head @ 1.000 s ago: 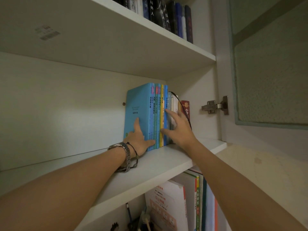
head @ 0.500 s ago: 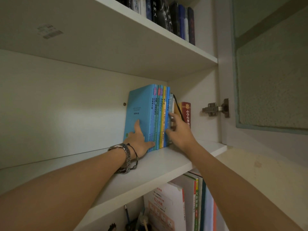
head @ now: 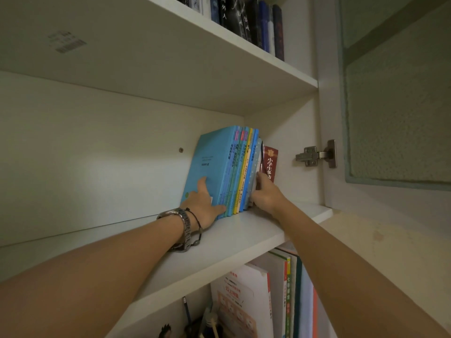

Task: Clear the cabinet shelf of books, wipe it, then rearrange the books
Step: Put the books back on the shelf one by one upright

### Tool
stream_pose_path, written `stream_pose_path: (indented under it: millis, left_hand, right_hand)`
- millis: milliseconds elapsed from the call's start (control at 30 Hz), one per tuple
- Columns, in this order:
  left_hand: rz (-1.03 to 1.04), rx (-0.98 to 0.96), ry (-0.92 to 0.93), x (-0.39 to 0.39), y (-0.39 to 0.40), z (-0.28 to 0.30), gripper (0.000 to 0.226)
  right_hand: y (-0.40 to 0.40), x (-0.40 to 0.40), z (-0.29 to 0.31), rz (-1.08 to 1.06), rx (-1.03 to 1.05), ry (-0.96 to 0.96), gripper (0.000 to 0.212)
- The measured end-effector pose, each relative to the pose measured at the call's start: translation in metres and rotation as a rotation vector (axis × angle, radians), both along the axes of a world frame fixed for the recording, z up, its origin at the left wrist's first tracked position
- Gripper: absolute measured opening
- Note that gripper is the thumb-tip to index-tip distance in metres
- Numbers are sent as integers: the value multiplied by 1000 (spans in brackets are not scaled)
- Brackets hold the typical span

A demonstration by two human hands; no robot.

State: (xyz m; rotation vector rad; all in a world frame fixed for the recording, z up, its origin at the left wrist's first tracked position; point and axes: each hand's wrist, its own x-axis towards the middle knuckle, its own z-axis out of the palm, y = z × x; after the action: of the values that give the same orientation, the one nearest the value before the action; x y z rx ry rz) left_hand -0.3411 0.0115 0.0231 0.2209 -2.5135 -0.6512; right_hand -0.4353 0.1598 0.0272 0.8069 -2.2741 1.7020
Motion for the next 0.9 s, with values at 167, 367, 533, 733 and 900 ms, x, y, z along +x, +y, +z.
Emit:
stream_pose_path:
  millis: [167, 367, 533, 733, 900]
  left_hand:
    - [9, -22, -19, 1, 0, 1, 84]
    - [-75, 9, -74, 6, -2, 5, 85]
    - [-128, 12, -92, 13, -4, 3, 83]
    - [-51, -110, -100, 15, 1, 3, 83]
    - [134, -228, -109, 23, 6, 7, 62]
  right_hand:
    - [2, 1, 1, -9, 6, 27, 55]
    - [1, -4, 1, -153, -34, 111, 51]
    - [-1, -9, -2, -304, 14, 209, 29]
    - [-2, -3, -1, -323, 78, 323, 14]
    - [0, 5, 0, -284, 76, 349, 13]
